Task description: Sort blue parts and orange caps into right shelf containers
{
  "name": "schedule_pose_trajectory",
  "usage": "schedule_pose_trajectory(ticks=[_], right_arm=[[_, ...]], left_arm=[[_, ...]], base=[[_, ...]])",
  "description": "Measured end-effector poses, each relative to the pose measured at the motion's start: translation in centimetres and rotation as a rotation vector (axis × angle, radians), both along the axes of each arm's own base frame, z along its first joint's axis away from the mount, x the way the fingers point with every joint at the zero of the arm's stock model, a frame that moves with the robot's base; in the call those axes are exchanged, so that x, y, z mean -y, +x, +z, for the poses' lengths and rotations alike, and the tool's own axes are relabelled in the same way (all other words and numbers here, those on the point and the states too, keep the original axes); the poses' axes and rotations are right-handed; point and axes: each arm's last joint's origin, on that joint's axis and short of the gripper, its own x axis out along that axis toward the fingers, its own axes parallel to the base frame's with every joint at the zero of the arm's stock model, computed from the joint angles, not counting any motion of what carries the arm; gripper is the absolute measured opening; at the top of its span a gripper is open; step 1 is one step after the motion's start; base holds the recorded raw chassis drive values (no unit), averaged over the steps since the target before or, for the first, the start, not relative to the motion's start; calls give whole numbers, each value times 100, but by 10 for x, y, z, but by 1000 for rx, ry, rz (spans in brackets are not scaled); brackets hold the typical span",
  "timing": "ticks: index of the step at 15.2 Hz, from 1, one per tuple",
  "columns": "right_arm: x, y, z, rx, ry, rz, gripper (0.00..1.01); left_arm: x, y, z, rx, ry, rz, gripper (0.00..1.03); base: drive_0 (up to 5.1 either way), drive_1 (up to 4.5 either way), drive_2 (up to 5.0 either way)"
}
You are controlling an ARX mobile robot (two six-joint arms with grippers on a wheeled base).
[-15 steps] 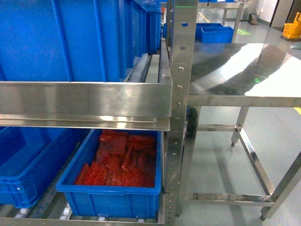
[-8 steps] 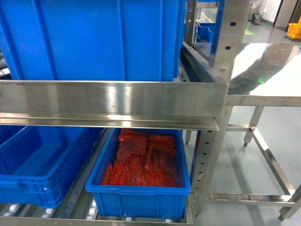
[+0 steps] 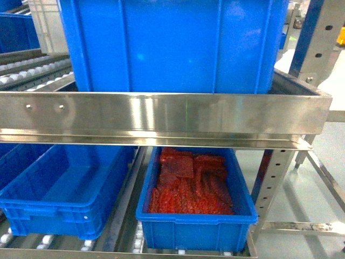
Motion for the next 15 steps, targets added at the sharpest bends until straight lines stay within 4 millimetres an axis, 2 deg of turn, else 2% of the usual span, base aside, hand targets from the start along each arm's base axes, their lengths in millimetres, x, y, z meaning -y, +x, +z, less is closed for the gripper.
schedule_pose_trajectory(ticks=[15], right_arm=[[0,0,0,-1,0,0,43]], left_arm=[[0,0,0,0,0,0,41]], base=[[-502,244,244]])
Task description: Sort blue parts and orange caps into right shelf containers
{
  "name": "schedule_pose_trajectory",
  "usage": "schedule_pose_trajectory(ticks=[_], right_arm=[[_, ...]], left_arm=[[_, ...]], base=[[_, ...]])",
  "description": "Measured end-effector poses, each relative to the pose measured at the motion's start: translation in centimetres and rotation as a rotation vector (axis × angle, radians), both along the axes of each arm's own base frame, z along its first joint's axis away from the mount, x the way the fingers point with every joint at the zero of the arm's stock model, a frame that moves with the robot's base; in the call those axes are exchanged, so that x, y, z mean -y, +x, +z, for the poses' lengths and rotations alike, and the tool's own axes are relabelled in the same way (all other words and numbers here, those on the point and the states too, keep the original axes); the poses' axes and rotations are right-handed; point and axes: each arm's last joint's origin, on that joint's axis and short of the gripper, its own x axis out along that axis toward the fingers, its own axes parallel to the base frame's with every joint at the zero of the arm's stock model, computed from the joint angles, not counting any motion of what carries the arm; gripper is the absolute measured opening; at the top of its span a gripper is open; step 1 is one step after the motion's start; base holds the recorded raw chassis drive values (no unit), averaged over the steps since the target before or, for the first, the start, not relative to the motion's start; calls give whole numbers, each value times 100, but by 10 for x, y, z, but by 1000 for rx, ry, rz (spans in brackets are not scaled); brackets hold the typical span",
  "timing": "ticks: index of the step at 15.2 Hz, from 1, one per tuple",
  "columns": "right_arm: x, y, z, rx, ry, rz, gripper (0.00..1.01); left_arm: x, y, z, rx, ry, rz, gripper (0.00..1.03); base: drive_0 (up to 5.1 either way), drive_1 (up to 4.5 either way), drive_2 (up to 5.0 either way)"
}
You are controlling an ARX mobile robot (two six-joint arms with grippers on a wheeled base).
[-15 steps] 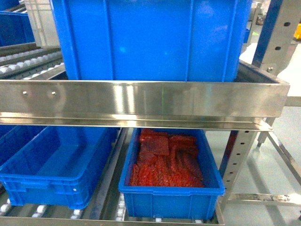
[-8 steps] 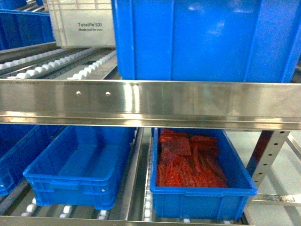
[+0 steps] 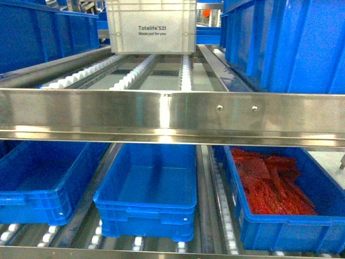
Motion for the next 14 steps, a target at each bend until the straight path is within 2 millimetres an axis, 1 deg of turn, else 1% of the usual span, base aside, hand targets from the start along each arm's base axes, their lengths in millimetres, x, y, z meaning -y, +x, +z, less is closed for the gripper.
schedule_pose_trajectory(ticks=[14], right_arm=[[0,0,0,0,0,-2,43]], left_arm=[[0,0,0,0,0,-1,41]], base=[[-497,249,249]])
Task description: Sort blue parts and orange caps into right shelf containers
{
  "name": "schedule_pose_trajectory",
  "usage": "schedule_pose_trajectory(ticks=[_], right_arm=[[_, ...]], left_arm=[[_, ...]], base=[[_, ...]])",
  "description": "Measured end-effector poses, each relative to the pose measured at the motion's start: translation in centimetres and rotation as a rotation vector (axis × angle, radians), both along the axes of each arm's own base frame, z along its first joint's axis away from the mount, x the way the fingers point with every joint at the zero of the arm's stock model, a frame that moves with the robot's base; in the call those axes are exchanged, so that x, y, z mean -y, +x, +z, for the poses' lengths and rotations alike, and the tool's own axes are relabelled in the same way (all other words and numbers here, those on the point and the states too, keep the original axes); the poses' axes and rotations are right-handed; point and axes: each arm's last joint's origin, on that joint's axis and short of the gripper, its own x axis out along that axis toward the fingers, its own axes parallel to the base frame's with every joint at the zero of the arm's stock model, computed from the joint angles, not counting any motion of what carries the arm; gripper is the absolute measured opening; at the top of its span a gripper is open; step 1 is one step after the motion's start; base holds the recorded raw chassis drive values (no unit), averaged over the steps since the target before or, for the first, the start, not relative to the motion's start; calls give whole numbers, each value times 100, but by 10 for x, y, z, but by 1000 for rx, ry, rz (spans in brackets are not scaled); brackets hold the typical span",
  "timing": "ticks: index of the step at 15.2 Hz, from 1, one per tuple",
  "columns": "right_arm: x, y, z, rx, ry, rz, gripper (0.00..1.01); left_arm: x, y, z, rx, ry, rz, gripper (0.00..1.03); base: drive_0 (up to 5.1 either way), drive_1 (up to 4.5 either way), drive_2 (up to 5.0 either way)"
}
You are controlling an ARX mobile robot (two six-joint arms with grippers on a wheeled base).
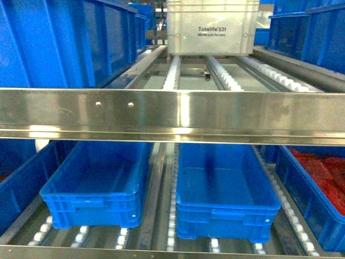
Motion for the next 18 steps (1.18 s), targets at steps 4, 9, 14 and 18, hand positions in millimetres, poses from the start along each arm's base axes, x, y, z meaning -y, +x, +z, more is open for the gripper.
schedule_pose_trajectory(ticks=[4,9,14,18], right_arm=[[0,0,0,3,0,2,43],[0,0,0,4,0,5,43],[0,0,0,1,0,5,43],[0,0,0,1,0,5,43]], left_arm=[[0,0,0,-1,0,3,41],[0,0,0,0,-1,2,41],[0,0,0,0,-1,1,41],[0,0,0,-1,-1,1,41]], base=[[-504,242,242],[-102,47,47],[0,0,0],[0,0,0]])
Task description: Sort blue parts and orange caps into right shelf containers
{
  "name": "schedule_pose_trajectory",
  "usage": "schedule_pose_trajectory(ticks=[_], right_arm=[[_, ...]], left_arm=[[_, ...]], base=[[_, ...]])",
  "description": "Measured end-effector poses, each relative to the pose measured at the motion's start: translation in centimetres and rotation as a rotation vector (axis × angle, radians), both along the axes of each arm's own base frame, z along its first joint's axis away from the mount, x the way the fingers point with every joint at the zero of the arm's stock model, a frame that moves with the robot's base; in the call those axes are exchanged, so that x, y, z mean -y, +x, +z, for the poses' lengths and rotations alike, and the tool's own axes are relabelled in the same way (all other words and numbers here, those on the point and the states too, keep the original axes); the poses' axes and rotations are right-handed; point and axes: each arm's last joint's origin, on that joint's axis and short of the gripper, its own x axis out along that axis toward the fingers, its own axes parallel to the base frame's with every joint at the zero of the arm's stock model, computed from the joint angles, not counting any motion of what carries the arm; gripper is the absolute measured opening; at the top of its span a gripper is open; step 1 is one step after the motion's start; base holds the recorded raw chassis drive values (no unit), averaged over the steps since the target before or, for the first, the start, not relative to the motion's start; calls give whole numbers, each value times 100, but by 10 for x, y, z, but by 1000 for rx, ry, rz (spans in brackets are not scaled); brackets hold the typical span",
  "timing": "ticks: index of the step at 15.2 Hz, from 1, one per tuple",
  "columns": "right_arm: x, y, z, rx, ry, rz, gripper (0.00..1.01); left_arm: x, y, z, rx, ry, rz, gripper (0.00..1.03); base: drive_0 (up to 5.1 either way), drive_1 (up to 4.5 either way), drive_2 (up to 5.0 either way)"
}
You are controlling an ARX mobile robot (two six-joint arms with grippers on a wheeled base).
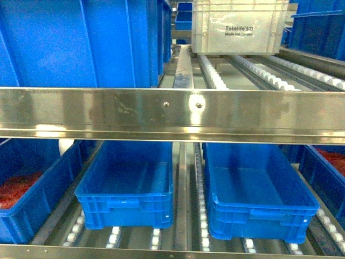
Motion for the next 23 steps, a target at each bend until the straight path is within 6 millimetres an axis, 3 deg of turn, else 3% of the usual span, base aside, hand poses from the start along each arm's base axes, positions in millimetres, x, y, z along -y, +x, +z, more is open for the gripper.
schedule_pose_trajectory(ticks=[23], right_arm=[[0,0,0,0,0,-3,43]], left_arm=[[0,0,0,0,-1,1,41]], base=[[0,0,0]])
